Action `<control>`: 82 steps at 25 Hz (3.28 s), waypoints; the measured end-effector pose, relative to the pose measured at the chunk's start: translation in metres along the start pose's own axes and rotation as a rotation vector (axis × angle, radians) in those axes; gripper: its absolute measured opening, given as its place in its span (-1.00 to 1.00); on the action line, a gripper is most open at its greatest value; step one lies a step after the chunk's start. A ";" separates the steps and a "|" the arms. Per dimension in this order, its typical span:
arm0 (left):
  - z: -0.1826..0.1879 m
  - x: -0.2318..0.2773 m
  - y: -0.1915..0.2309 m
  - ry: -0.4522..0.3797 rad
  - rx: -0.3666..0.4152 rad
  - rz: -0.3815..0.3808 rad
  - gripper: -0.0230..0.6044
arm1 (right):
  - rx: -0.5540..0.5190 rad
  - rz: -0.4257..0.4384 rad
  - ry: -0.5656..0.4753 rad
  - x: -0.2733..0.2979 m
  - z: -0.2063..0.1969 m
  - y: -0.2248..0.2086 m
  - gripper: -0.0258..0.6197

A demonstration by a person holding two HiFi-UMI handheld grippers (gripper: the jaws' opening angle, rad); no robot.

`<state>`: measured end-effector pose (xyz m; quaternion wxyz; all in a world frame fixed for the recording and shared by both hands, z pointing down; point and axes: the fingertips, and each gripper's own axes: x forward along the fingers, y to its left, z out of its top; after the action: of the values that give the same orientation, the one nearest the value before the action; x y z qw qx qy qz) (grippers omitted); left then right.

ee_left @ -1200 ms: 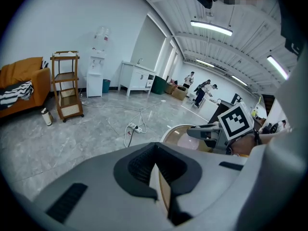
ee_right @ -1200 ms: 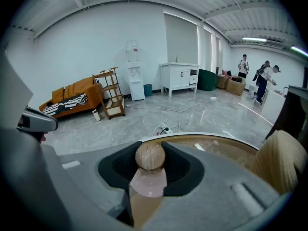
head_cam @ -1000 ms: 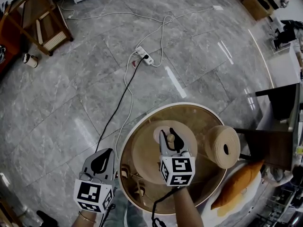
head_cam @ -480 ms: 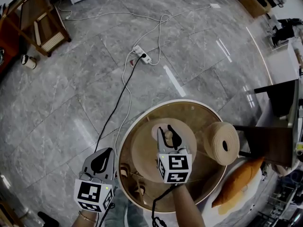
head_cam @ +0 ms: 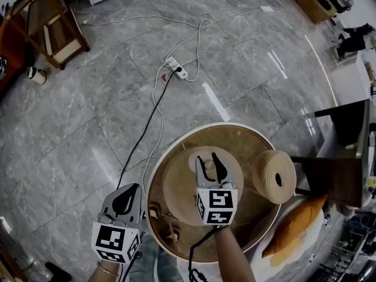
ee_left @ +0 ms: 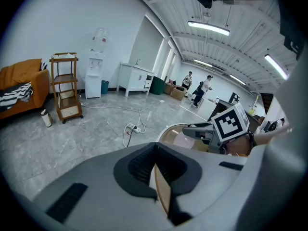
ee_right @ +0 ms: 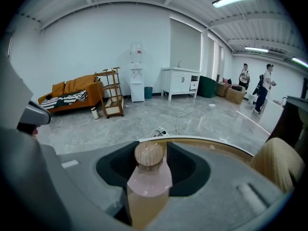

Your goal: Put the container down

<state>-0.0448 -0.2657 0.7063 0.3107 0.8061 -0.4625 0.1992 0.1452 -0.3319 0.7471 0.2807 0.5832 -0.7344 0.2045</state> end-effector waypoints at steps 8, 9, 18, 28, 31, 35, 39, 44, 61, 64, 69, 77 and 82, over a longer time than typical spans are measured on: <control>0.005 -0.011 -0.007 -0.011 0.005 -0.001 -0.94 | -0.012 0.006 -0.028 -0.019 0.009 0.005 -0.38; 0.007 -0.013 -0.008 -0.014 0.007 0.000 -0.94 | -0.018 0.002 -0.032 -0.023 0.011 0.006 -0.37; 0.051 -0.058 -0.040 -0.054 0.038 0.005 -0.94 | 0.000 -0.038 -0.065 -0.093 0.039 -0.006 -0.37; 0.104 -0.127 -0.115 -0.119 0.032 -0.006 -0.94 | 0.127 -0.097 -0.077 -0.238 0.044 -0.029 -0.37; 0.115 -0.148 -0.143 -0.137 0.043 -0.010 -0.94 | 0.169 -0.143 -0.114 -0.293 0.044 -0.048 -0.38; 0.134 -0.174 -0.186 -0.171 0.051 -0.022 -0.94 | 0.277 -0.228 -0.183 -0.366 0.046 -0.089 -0.43; 0.157 -0.207 -0.225 -0.195 0.093 -0.039 -0.94 | 0.331 -0.288 -0.258 -0.439 0.062 -0.116 -0.48; 0.178 -0.234 -0.259 -0.256 0.126 -0.052 -0.94 | 0.339 -0.365 -0.367 -0.516 0.077 -0.143 -0.73; 0.220 -0.275 -0.304 -0.365 0.222 -0.112 -0.94 | 0.356 -0.530 -0.426 -0.625 0.063 -0.174 -0.90; 0.224 -0.275 -0.304 -0.369 0.232 -0.118 -0.94 | 0.363 -0.538 -0.429 -0.625 0.064 -0.173 -0.90; 0.227 -0.274 -0.300 -0.365 0.239 -0.118 -0.94 | 0.366 -0.539 -0.427 -0.620 0.067 -0.170 -0.90; 0.233 -0.271 -0.299 -0.363 0.249 -0.130 -0.94 | 0.370 -0.565 -0.415 -0.617 0.073 -0.169 -0.91; 0.232 -0.268 -0.296 -0.357 0.245 -0.133 -0.94 | 0.377 -0.576 -0.413 -0.616 0.073 -0.170 -0.91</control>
<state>0.0883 -0.1461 0.2809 0.1363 0.8891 -0.4282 0.0871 0.3979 0.0394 0.2862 0.0613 0.8354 -0.5313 0.1270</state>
